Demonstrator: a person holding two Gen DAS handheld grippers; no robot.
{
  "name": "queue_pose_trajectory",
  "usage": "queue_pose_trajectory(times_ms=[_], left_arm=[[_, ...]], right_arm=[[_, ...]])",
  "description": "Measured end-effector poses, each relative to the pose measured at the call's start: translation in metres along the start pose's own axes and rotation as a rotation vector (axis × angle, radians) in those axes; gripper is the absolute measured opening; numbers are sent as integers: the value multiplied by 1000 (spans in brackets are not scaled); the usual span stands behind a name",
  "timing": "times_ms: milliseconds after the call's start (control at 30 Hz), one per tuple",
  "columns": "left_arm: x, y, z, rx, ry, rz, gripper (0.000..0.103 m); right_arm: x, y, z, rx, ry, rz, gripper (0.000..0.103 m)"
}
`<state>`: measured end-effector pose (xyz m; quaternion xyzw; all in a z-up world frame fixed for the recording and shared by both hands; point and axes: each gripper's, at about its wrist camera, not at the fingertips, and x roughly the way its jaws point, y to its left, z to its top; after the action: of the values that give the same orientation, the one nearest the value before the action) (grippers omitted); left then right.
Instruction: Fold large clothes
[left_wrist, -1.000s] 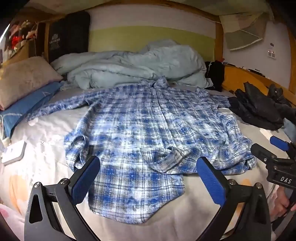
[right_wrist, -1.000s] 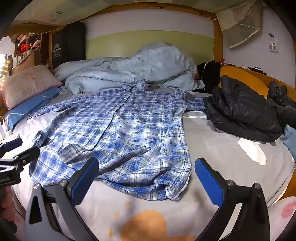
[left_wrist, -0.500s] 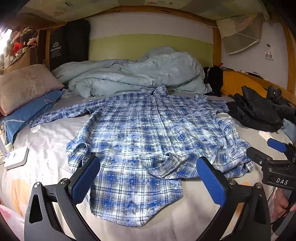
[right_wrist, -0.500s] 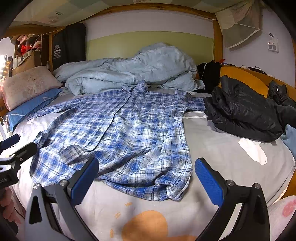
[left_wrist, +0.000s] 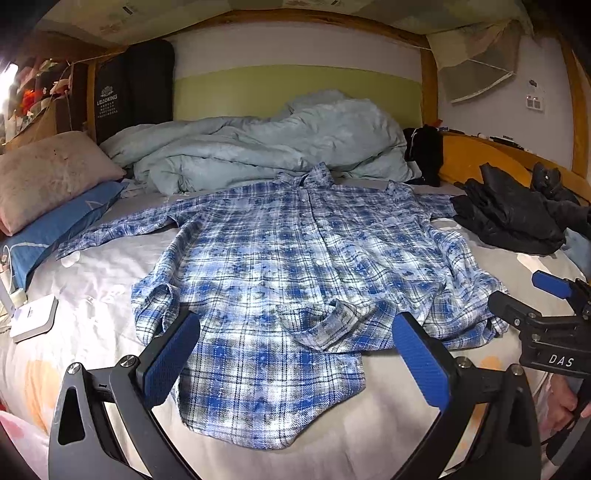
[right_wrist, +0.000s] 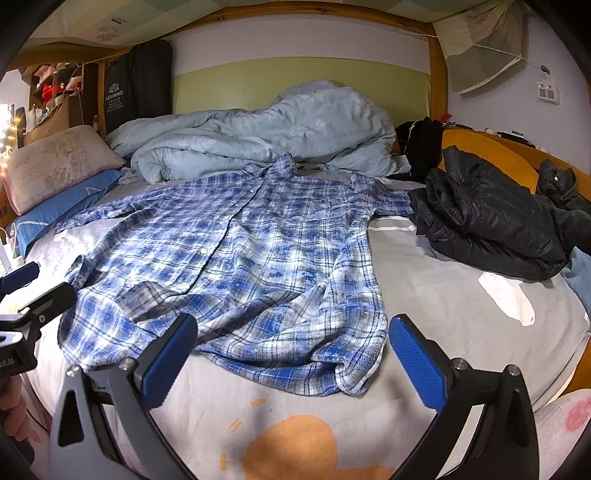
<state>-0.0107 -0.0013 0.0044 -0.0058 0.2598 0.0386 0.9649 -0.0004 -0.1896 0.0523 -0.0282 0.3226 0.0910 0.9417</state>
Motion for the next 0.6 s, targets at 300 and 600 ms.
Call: queue_pose_trajectory(times_ms=[300, 600], left_arm=[[-2, 1, 1, 8, -12, 21, 103], [1, 0, 1, 14, 0, 21, 103]], right_arm=[[-2, 0, -1, 2, -10, -9, 103], [-4, 0, 0, -3, -15, -11, 103]])
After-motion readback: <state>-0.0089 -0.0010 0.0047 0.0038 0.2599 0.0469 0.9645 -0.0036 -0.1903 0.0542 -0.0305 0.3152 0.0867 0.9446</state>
